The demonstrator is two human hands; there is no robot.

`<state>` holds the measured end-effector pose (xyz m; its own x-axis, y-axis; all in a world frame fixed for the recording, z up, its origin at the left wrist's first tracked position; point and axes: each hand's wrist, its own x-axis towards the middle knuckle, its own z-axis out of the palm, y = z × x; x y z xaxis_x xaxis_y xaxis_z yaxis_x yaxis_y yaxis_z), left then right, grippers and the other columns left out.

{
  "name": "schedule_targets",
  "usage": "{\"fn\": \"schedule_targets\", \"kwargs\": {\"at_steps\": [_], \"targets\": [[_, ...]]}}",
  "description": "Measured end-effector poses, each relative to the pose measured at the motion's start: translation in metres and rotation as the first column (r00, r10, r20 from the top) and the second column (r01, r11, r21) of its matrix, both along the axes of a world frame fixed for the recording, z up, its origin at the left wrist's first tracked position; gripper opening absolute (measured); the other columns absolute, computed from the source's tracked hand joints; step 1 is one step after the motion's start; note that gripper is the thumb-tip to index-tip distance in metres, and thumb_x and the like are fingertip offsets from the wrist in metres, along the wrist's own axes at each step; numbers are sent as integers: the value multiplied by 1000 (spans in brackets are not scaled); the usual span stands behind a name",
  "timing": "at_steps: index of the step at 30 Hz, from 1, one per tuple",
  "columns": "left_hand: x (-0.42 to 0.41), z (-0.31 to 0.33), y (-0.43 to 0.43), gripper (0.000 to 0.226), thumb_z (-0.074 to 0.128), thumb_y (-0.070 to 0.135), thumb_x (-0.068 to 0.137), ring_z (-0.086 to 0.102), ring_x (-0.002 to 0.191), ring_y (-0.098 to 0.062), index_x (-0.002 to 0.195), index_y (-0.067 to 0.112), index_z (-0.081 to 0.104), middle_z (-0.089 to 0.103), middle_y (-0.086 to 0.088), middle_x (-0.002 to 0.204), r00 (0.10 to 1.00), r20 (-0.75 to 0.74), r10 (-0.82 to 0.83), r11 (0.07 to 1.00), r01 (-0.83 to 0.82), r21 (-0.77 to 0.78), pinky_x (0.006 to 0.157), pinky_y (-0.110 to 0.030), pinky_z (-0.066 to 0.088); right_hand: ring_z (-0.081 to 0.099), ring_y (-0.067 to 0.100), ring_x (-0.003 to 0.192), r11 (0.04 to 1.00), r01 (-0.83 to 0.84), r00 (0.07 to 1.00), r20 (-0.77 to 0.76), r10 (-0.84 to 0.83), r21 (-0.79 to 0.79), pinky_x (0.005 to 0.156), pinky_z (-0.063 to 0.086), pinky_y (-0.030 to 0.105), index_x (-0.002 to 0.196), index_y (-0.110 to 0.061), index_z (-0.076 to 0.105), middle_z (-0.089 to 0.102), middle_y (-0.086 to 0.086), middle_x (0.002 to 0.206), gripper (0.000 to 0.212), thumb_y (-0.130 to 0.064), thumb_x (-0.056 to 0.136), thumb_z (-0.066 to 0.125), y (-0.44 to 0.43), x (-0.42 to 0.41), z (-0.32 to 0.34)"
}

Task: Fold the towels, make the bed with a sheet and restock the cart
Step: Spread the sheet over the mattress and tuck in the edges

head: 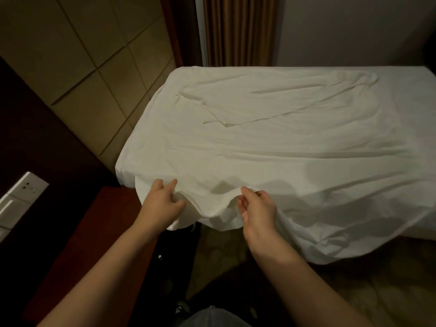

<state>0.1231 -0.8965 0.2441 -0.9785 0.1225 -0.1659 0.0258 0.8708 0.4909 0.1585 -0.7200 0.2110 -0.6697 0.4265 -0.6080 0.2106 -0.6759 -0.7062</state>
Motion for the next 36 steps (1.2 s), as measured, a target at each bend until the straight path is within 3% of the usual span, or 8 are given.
{"fn": "schedule_targets", "kwargs": {"at_steps": [5,8,12,18,20,28,32,36], "targets": [[19,0,47,80,61,43,82,32,125,-24,147,16,24,32,-5,129,937,159,-311,923,338,-186,104,-31,33,54,12,61,997,-55,998,17,54,48,53,49,17,71,-8,50,54,6,68,22,-4,86,65,-25,7,2],[24,-2,67,65,53,49,69,43,104,-21,128,22,45,34,6,95,915,187,-359,922,378,-82,90,-33,43,60,16,68,977,-105,994,49,98,186,61,50,25,72,-12,54,61,6,71,19,-10,85,67,-32,9,2],[17,-10,73,29,50,36,87,51,85,-17,108,18,58,39,3,91,948,131,-289,957,285,42,77,-30,46,67,22,79,968,-111,993,56,100,227,70,55,32,76,-11,59,67,8,79,13,-12,84,68,-30,12,1],[17,-9,84,9,62,18,82,38,69,-10,83,9,64,48,-1,81,824,-258,-505,855,436,-281,51,-23,27,62,25,70,987,-5,996,91,-10,159,74,55,41,69,-11,52,59,9,65,21,-12,83,67,-34,12,1],[14,-16,84,13,52,21,88,40,78,-12,92,12,61,44,0,89,823,-177,-540,822,470,-322,60,-23,35,56,24,67,987,64,993,84,-77,145,68,51,38,67,-10,50,55,10,63,22,-9,83,65,-33,13,2],[-3,-22,72,52,10,41,79,43,70,-17,64,11,50,37,5,67,743,-239,-625,778,617,-114,60,-23,20,64,31,88,917,269,958,183,-222,-294,81,52,40,92,-4,65,66,16,92,25,-28,88,59,-32,1,-4],[-3,-6,61,38,33,24,92,36,63,-3,69,6,56,47,-2,71,615,-325,-718,685,706,-178,58,-24,25,59,34,83,777,420,907,193,-374,-469,76,49,42,111,1,57,63,20,102,34,-27,92,53,-34,3,-4],[-9,-5,46,33,24,27,92,47,81,-21,72,12,45,44,-3,83,680,-283,-676,729,673,-125,66,-26,25,55,29,73,697,526,841,180,-509,-487,69,48,37,107,-4,52,57,15,85,20,-20,95,50,-37,5,-8]]}}
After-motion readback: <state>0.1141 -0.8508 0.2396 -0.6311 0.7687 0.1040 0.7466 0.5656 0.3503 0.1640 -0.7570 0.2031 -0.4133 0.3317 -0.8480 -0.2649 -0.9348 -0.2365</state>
